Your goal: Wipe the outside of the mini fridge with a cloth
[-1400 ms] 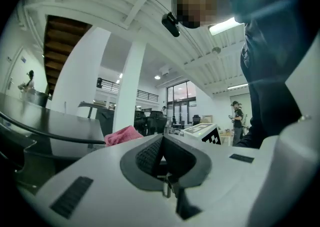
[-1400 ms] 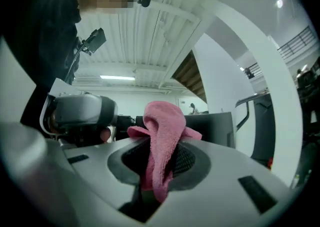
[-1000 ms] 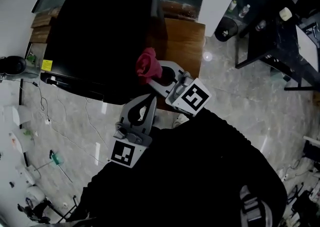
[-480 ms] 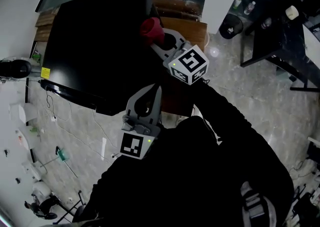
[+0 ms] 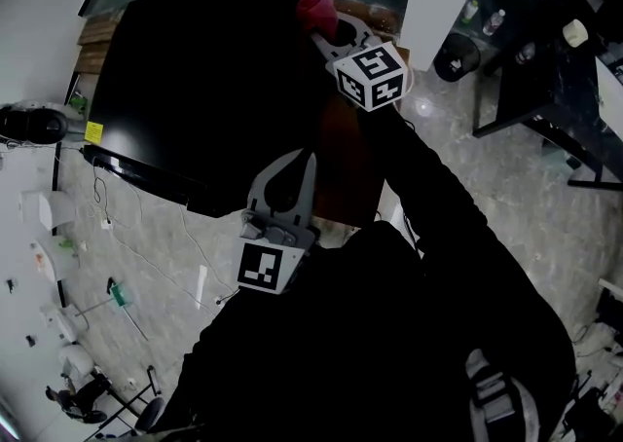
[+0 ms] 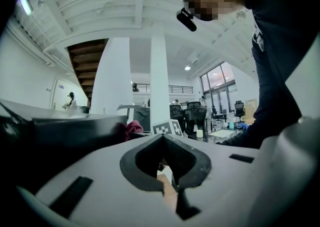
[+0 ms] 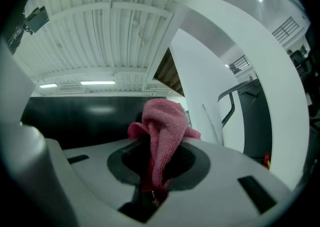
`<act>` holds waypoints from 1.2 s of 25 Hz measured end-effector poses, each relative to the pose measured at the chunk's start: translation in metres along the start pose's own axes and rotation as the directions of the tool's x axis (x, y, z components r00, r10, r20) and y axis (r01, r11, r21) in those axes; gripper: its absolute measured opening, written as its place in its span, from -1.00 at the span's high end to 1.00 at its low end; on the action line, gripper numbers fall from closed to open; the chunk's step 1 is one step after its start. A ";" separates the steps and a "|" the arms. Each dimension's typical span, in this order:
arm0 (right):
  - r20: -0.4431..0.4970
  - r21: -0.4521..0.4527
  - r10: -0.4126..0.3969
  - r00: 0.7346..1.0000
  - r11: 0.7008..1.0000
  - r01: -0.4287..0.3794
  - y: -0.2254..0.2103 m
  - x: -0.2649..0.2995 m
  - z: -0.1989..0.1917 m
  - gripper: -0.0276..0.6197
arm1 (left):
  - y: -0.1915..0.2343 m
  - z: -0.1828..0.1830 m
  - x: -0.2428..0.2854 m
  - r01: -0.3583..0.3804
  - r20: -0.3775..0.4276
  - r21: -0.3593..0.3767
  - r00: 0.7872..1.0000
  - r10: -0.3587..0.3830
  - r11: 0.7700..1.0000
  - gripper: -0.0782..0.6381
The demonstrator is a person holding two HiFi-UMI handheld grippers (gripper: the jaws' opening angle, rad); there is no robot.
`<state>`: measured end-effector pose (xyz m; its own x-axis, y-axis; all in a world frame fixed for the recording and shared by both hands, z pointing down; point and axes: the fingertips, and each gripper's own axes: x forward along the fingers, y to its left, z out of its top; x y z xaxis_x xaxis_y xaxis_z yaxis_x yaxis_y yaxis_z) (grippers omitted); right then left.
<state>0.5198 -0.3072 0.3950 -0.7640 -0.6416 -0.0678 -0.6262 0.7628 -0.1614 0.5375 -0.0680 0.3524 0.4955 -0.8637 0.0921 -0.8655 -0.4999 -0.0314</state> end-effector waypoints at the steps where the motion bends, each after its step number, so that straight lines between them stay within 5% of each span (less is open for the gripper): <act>1: -0.001 0.014 -0.009 1.000 1.000 0.009 -0.003 -0.001 0.000 0.65 | 0.001 0.003 -0.002 -0.007 0.011 -0.005 1.000 0.007 1.000 0.78; 8: 0.048 -0.019 -0.024 0.999 0.999 0.025 0.028 -0.080 -0.008 0.65 | -0.003 -0.005 -0.020 0.029 0.035 -0.005 0.999 -0.029 1.000 0.78; 17: -0.046 0.041 0.026 0.999 0.999 -0.024 0.123 -0.168 -0.102 0.65 | -0.027 -0.083 -0.049 0.153 0.007 -0.081 0.988 -0.153 0.985 0.78; 21: -0.141 0.065 0.096 0.985 0.994 -0.088 0.171 -0.176 -0.152 0.65 | -0.025 -0.131 -0.069 0.131 -0.092 -0.138 0.985 -0.145 0.982 0.78; 30: -0.197 0.091 0.174 0.965 0.983 -0.158 0.220 -0.147 -0.215 0.65 | -0.003 -0.174 -0.090 0.056 -0.128 -0.156 0.989 -0.076 0.986 0.78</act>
<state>0.4614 -0.0279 0.5808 -0.8766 -0.4706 0.1006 -0.4805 0.8442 -0.2374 0.4832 0.0225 0.5173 0.5466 -0.8077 0.2211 -0.8373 -0.5311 0.1299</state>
